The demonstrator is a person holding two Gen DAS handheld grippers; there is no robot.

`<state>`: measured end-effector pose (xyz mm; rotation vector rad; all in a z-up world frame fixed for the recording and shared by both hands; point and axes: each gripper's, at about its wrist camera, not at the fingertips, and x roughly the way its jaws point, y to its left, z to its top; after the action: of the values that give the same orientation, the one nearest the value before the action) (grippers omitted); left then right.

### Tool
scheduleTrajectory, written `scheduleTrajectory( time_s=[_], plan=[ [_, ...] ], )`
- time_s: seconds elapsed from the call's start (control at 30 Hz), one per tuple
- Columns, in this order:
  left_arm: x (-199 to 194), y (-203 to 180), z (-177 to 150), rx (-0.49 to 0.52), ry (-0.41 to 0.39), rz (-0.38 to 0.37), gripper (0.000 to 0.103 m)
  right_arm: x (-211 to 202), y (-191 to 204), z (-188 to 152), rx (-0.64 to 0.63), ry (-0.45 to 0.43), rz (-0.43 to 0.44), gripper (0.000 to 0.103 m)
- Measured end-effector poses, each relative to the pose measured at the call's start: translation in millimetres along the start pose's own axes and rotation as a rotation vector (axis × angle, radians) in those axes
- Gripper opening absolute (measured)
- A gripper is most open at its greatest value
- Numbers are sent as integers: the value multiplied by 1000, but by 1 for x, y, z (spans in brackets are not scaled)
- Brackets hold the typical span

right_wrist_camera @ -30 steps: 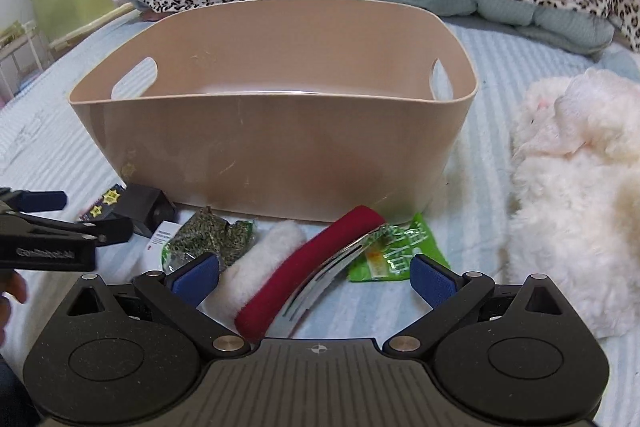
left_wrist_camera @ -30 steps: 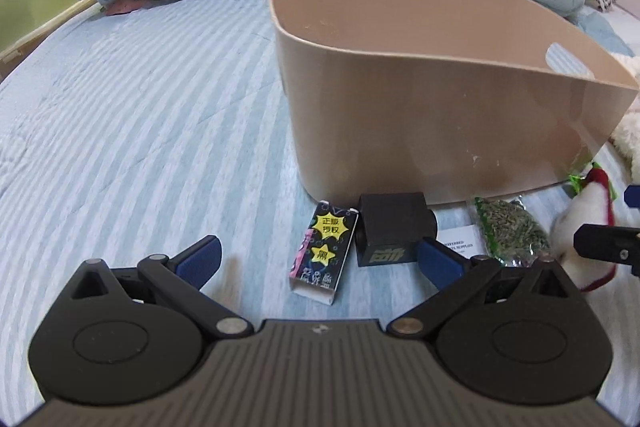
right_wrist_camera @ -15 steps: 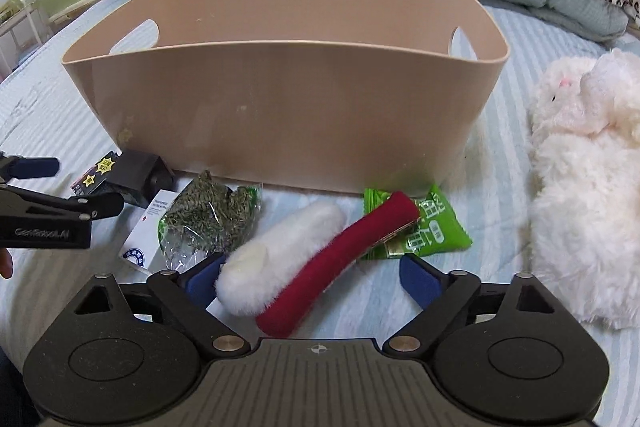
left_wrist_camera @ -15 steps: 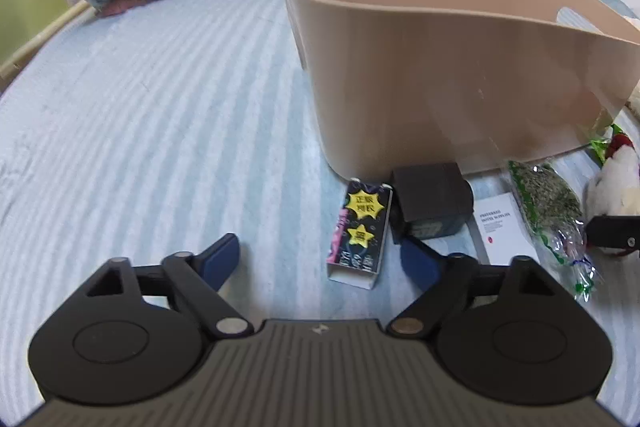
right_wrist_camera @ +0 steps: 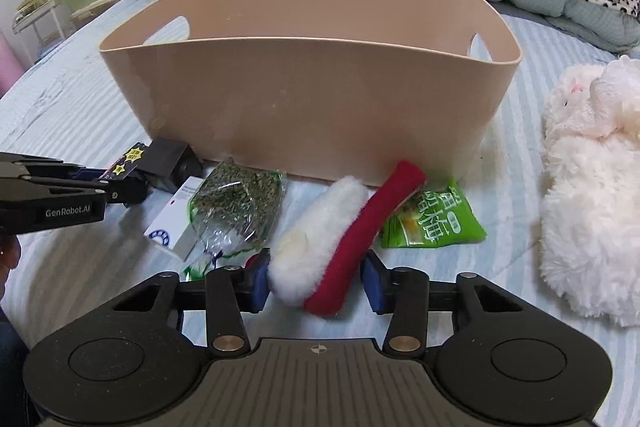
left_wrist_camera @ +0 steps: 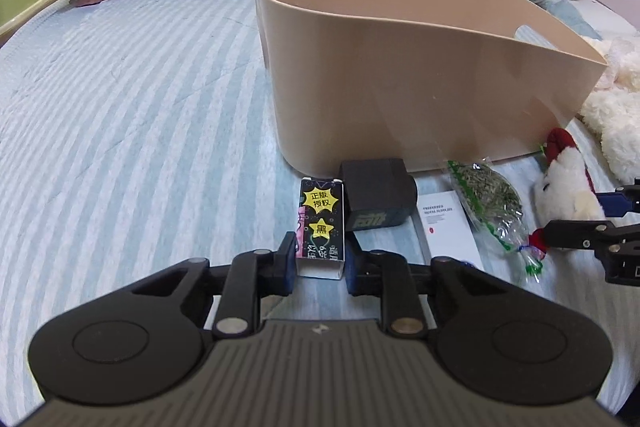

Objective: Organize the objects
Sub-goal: 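Grasp the black-yellow box with left tool while right tool grasps red-white plush, then lift both held items over the basket and release them inside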

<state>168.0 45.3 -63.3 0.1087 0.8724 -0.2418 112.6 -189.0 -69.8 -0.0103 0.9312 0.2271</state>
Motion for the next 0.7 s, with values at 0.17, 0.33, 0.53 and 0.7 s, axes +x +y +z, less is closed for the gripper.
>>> scheduleTrajectory(
  time_s=[0.17, 0.33, 0.53, 0.7],
  plan=[
    [-8, 1, -6, -15, -18, -4, 25, -5, -1, -3, -6, -12, -5, 39],
    [-15, 8, -6, -22, -37, -14, 25, -16, -3, -4, -4, -39, -17, 38],
    [-31, 7, -9, -10, -66, -24, 25, -35, -9, -2, 19, -83, -5, 38],
    [-48, 7, -10, -26, -104, -23, 25, -53, -10, -1, 21, -126, 2, 38]
  ],
)
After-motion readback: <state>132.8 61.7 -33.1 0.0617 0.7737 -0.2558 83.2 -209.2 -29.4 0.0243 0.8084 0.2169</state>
